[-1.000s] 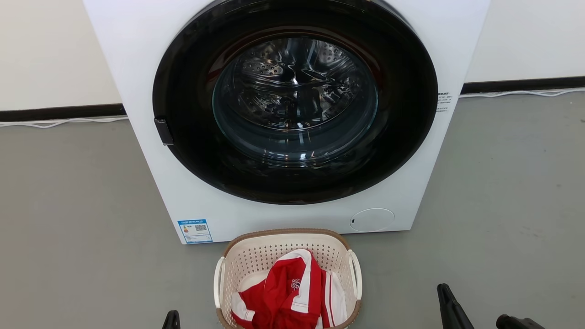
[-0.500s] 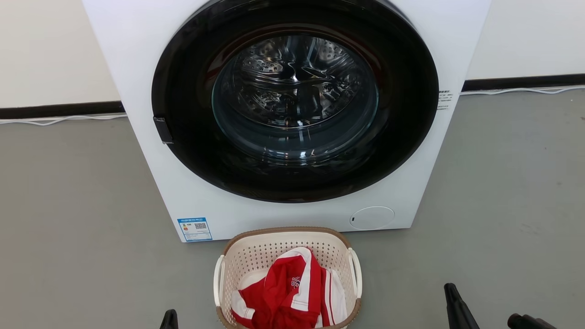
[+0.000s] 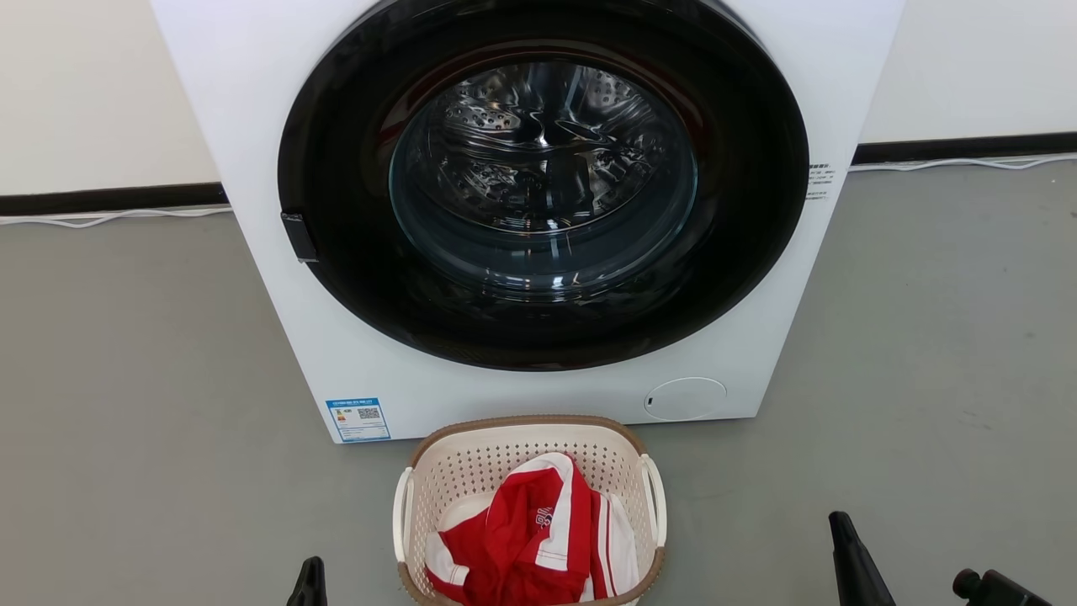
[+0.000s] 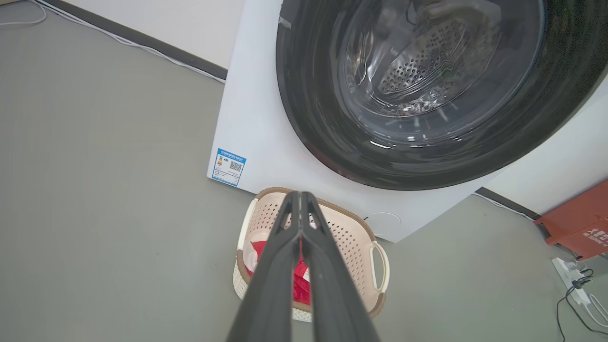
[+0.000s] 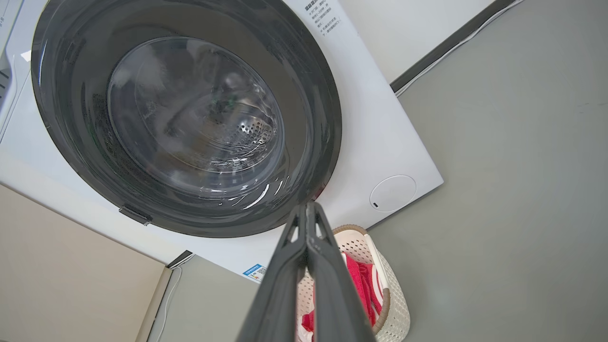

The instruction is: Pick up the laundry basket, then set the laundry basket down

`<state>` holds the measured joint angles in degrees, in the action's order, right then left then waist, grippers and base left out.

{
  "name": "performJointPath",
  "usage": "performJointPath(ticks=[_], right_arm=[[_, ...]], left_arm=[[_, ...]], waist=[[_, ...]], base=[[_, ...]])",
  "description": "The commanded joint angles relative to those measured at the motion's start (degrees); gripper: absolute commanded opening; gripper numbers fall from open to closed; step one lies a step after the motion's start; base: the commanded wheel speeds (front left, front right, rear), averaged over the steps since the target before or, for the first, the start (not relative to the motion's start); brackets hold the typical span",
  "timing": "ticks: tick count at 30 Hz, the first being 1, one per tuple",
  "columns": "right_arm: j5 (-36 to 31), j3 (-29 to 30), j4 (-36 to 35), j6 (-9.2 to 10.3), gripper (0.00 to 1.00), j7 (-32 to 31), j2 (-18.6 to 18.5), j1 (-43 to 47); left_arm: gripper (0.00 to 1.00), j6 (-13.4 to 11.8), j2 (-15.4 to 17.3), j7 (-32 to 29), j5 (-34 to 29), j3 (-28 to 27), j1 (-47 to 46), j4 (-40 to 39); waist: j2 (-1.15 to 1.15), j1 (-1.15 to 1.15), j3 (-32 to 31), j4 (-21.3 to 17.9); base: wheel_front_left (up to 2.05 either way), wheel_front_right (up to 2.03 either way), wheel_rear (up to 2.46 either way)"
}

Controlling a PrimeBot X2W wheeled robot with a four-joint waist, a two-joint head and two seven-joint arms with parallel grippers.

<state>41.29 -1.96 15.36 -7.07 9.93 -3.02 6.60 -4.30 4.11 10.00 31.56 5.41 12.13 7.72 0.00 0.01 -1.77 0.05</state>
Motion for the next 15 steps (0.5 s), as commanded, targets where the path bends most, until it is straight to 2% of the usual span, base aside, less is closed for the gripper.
performJointPath(ticks=[1,15], right_arm=[[1.7,0.0,-1.4,-0.12,0.0,-0.8,-0.7,-3.3],[10.4,1.0,-1.4,-0.17,0.0,-3.1,-0.8,-4.9]], left_arm=[[0.0,0.7,0.6,-0.3,1.8,-1.1,-2.9,-1.0],[0.0,2.6,0.7,-2.5,12.4,-2.3,-5.5,0.2]], waist=[[0.0,0.0,0.0,0.0],[0.0,0.0,0.4,0.0]], base=[[0.0,0.0,0.0],[0.0,0.0,0.0]])
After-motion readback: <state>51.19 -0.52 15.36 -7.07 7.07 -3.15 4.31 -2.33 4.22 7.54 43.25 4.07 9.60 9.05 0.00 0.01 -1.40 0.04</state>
